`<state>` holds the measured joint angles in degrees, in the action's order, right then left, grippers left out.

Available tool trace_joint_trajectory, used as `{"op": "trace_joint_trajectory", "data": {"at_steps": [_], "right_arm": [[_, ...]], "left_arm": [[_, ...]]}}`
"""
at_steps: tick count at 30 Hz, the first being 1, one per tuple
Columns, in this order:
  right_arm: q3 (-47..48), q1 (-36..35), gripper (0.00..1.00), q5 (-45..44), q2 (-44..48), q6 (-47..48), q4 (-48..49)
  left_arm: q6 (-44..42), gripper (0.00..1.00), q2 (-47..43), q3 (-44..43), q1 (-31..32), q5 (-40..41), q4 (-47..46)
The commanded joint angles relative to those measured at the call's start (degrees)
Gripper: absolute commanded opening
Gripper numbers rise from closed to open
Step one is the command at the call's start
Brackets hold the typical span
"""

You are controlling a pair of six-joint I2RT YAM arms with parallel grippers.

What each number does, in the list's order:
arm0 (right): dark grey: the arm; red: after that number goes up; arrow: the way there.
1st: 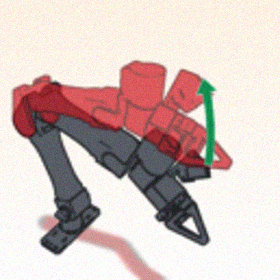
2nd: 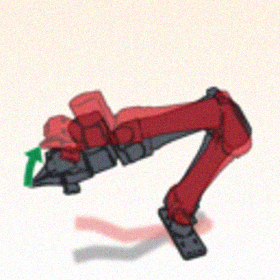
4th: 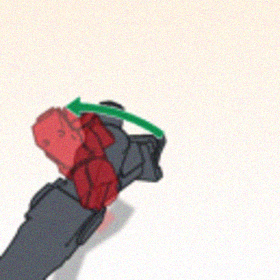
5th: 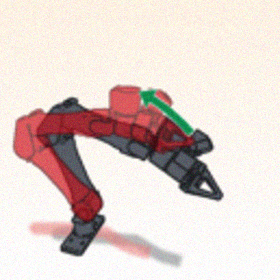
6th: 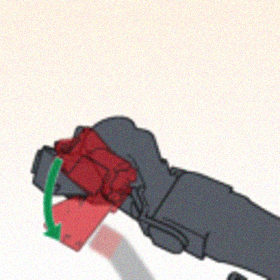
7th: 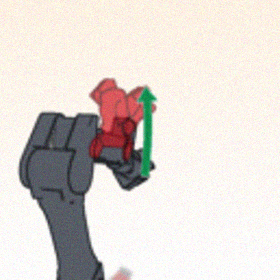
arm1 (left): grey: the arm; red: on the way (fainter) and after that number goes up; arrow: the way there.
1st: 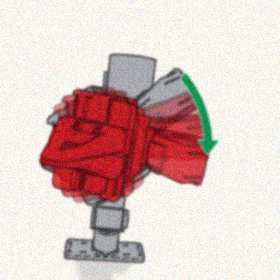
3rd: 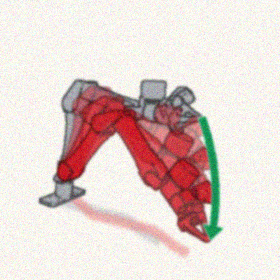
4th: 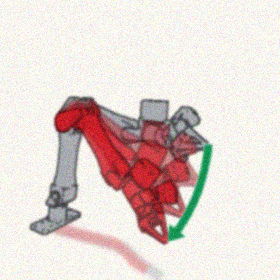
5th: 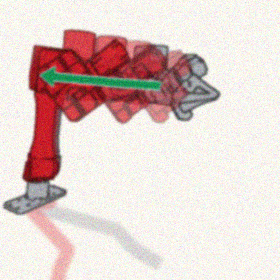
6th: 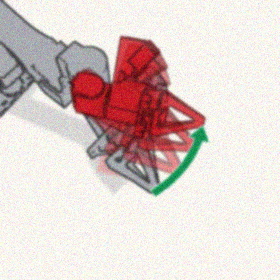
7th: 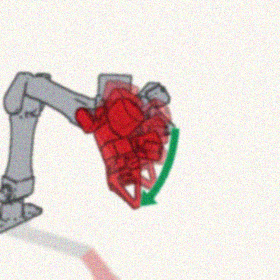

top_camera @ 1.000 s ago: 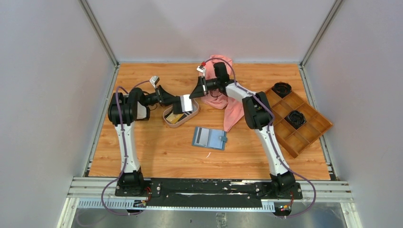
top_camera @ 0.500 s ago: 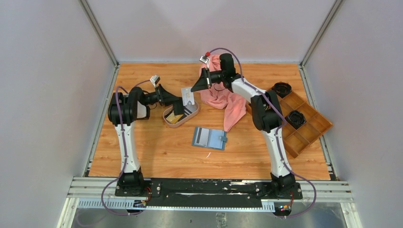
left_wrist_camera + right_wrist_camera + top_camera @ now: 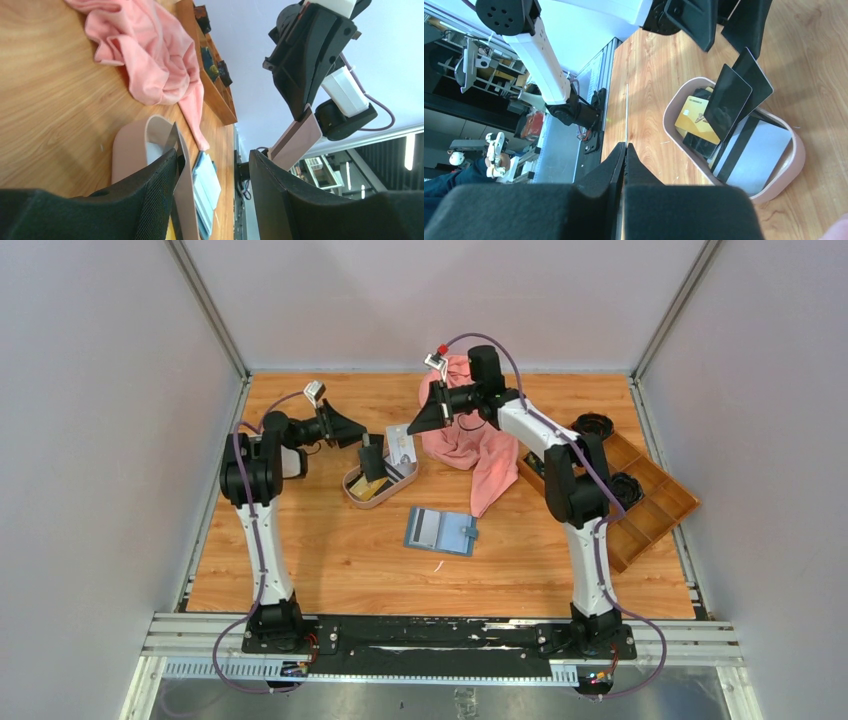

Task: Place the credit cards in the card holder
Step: Place the credit card in the storage box.

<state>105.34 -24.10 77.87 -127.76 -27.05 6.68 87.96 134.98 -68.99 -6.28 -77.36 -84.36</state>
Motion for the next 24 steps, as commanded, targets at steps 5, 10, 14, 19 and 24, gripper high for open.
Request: {"op": "trace_joint_trajectory", "data": {"at_steps": [5, 10, 14, 19, 24], "right_arm": [[-2.5, 0.4, 0.0, -0.5, 5.6, 10.5, -11.2], [-3.3, 0.4, 0.0, -0.8, 6.8, 12.1, -12.8], [-3.3, 0.4, 0.0, -0.9, 7.2, 13.1, -13.9], [-3.1, 0.4, 0.0, -2.4, 8.7, 18.1, -18.5], [-2.5, 0.5, 0.0, -8.5, 12.5, 32.0, -33.0]], "left_arm": [[1.3, 0.57, -5.0, 0.3, -0.5, -1.4, -3.0], [-0.1, 0.57, -4.6, 3.0, -0.4, -1.7, -2.9], [-0.3, 0.57, -5.4, 3.2, -0.3, -1.7, -3.0], [-0.2, 0.57, -9.3, 2.7, -0.8, -0.2, -3.0], [-2.9, 0.58, -22.8, 7.7, -1.2, 4.9, -2.9]]}}
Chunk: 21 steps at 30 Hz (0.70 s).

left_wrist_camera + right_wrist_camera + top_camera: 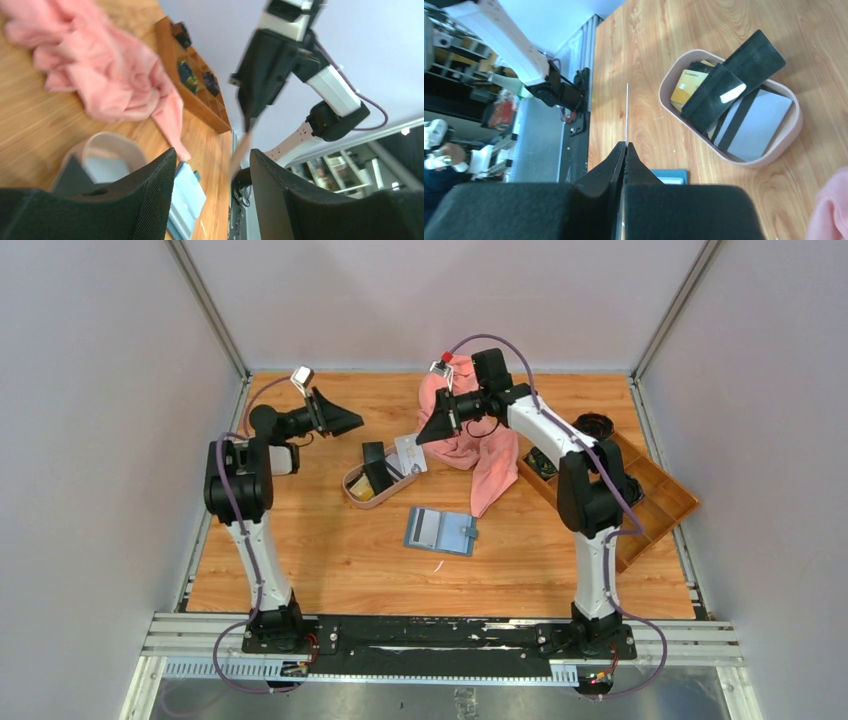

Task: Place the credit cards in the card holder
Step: Place the credit card in the storage box, then insert the credit card into the card holder.

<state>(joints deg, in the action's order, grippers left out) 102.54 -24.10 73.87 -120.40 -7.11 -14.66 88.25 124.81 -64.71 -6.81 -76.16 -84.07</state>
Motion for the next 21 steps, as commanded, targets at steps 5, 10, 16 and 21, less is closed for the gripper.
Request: {"op": "trace_joint_trajectory", "data": {"at_steps": [5, 10, 16, 21], "right_arm": [[-3.5, 0.6, 0.0, -12.7, 14.3, 25.8, -25.6], [-14.1, 1.9, 0.0, -17.9, 26.3, 31.0, -28.1], [-25.4, 2.3, 0.0, -22.1, 40.6, 33.0, -27.9], [-38.8, 4.5, 0.0, -13.9, 45.7, 27.0, -20.1]], "left_arm": [[-15.3, 0.61, -33.3, 13.4, -0.6, 7.7, 10.7], [-72.2, 0.91, -61.5, 8.1, 1.7, 24.2, 80.8], [-76.0, 1.0, -76.0, 9.0, 4.1, 35.6, 94.8], [-58.5, 1.0, -82.6, 23.0, 4.1, 28.6, 81.1]]}}
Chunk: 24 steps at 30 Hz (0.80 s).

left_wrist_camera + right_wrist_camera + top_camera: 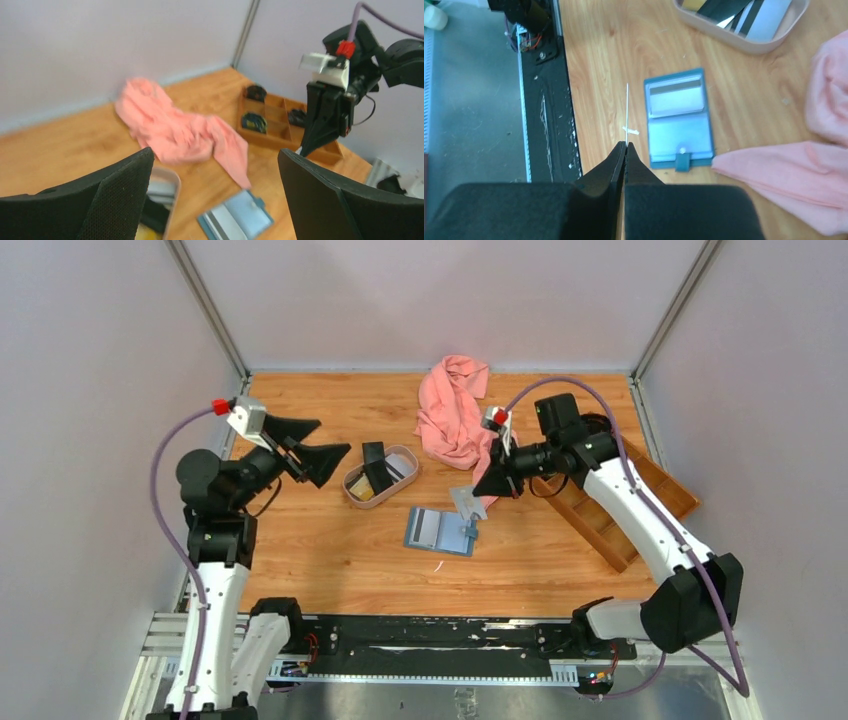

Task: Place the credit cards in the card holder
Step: Insert the credit card into the card holder.

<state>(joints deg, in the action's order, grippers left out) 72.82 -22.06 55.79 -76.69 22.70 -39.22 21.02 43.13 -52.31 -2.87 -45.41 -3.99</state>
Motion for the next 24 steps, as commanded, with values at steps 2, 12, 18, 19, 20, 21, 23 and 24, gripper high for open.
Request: {"op": "trace_joint_trajectory", "data": {"at_steps": [2, 12, 18, 19, 20, 21, 23, 24], "right_arm": [[-14.0, 3.7, 0.0, 5.1, 4.1, -5.9, 9.5], [-24.5, 6.2, 0.0, 12.9, 4.7, -16.7, 25.0], [-24.6, 6.3, 0.0, 16.2, 3.6, -15.6, 25.0], [-24.8, 6.3, 0.0, 16.1, 3.5, -15.5, 25.1], [-25.0, 6.3, 0.0, 16.1, 3.4, -15.7, 25.3], [-25.2, 6.3, 0.0, 16.2, 3.0, -16.0, 25.6], [-25.3, 6.4, 0.0, 16.5, 1.8, -16.5, 26.0], [-25.3, 6.3, 0.0, 16.7, 1.2, -16.6, 26.1]], "left_arm": [[13.4, 1.0, -2.3, 15.7, 0.2, -3.4, -0.2], [11.1, 1.0, -26.5, 32.7, 20.3, 23.3, 0.1], [16.1, 1.0, -17.6, 35.2, 27.5, 22.1, -6.5], [19.2, 1.0, -15.4, 36.4, 27.5, 20.5, -10.7], [22.1, 1.0, -13.4, 37.9, 27.5, 19.6, -14.7], [24.1, 1.0, -11.6, 39.2, 27.5, 18.9, -18.0], [25.4, 1.0, -9.6, 40.5, 27.5, 18.7, -21.1], [24.9, 1.0, -9.4, 40.7, 27.5, 19.0, -21.1]]}}
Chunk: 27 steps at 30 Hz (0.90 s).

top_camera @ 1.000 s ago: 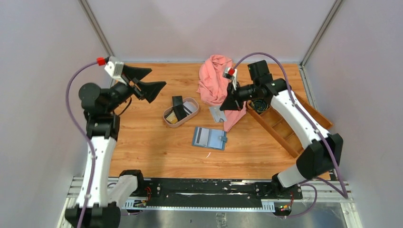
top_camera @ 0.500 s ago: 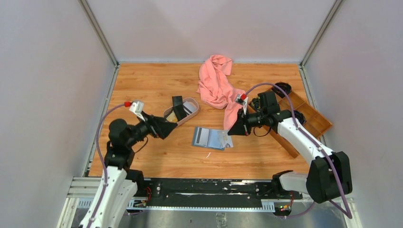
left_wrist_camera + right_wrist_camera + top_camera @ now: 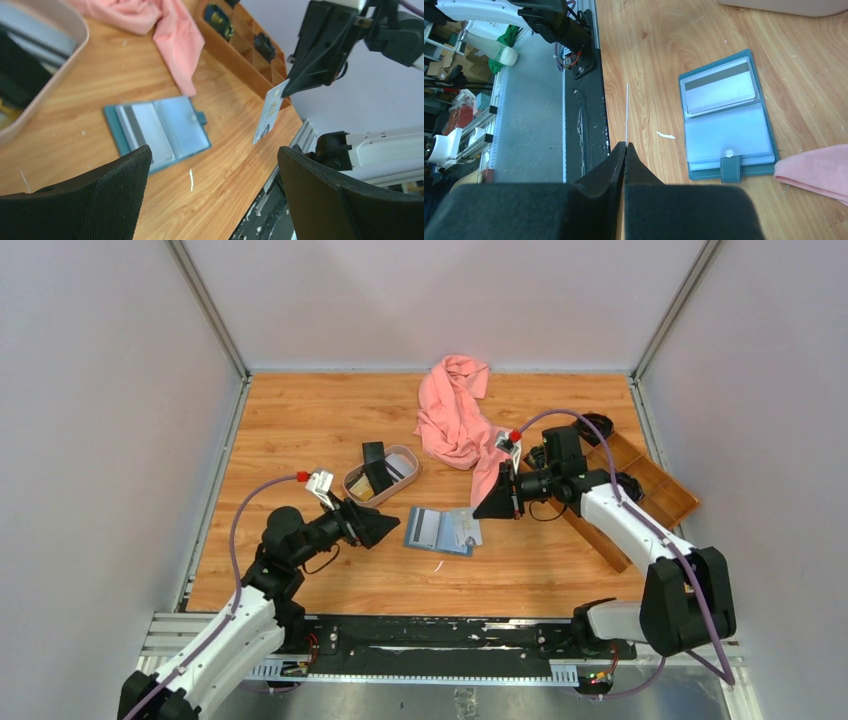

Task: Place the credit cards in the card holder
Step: Insert the credit card into the card holder.

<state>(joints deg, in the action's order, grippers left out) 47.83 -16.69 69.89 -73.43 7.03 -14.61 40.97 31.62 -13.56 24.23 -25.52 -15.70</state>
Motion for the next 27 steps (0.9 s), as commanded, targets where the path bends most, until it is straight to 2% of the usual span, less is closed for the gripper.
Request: {"op": "trace_joint_trajectory", "data": {"at_steps": [1, 10, 14, 20, 27], "right_arm": [[-0.2, 1.0, 0.0, 2.7, -2.6, -1.0, 1.5], [2.1, 4.5, 0.0, 4.4, -6.7, -1.0, 0.0], [3.7, 6.5, 0.0, 6.2, -9.1, 0.6, -2.2], [6.8, 6.7, 0.0, 8.3, -16.1, 2.4, -4.6], [13.8, 6.3, 0.0, 9.5, -24.7, 7.0, -10.9]], "left_arm": [[4.4, 1.0, 1.9, 2.0, 0.4, -0.7, -9.4], [5.6, 1.0, -0.4, 2.8, 0.2, 5.5, -9.6], [0.9, 1.0, 1.8, -0.1, 0.2, 1.9, -9.5], [-4.0, 0.98, 13.5, -6.9, 0.2, -7.7, -9.5], [-5.3, 0.91, 27.8, -10.1, 0.3, -8.5, -9.6]]}}
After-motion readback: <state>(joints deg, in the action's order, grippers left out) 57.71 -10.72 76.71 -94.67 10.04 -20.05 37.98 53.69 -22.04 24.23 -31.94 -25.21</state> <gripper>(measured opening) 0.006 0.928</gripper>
